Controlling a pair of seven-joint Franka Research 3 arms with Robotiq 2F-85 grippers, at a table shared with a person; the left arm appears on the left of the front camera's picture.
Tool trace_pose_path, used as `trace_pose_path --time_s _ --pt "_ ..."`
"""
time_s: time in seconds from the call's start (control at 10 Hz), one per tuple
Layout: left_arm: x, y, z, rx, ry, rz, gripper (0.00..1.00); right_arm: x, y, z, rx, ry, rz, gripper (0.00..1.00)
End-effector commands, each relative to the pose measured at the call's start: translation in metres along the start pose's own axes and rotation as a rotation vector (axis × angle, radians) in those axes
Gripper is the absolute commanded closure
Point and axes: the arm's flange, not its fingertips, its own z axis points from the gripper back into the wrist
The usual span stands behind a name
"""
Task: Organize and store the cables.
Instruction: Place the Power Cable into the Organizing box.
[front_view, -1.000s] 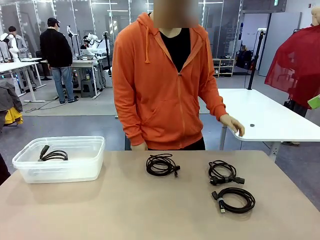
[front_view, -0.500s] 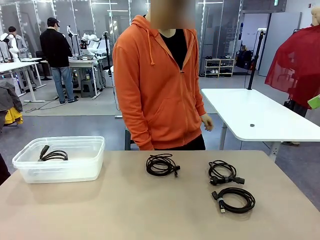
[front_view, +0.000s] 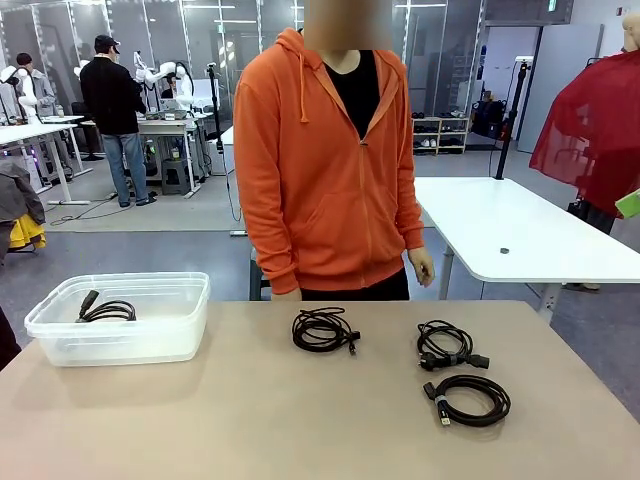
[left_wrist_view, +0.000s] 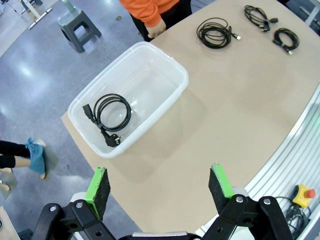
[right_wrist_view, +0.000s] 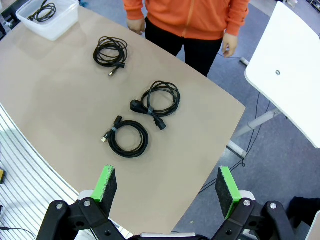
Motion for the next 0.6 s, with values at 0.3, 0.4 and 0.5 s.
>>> trace_pose_path --time_s 0.3,0.4,0.5 --pt "0.001 -0.001 0.001 -0.003 -0.004 -0.005 0.0 0.021 0.012 -0.057 0.053 0.19 0.34 0.0" --pt "0.001 -0.001 0.001 -0.003 -0.004 -0.005 0.0 0.026 0.016 -0.074 0.062 0.214 0.413 0.0" --pt "0.001 -0.001 0.001 -0.003 -0.004 -0.005 0.0 0.031 0.019 -0.093 0.078 0.242 0.476 0.0"
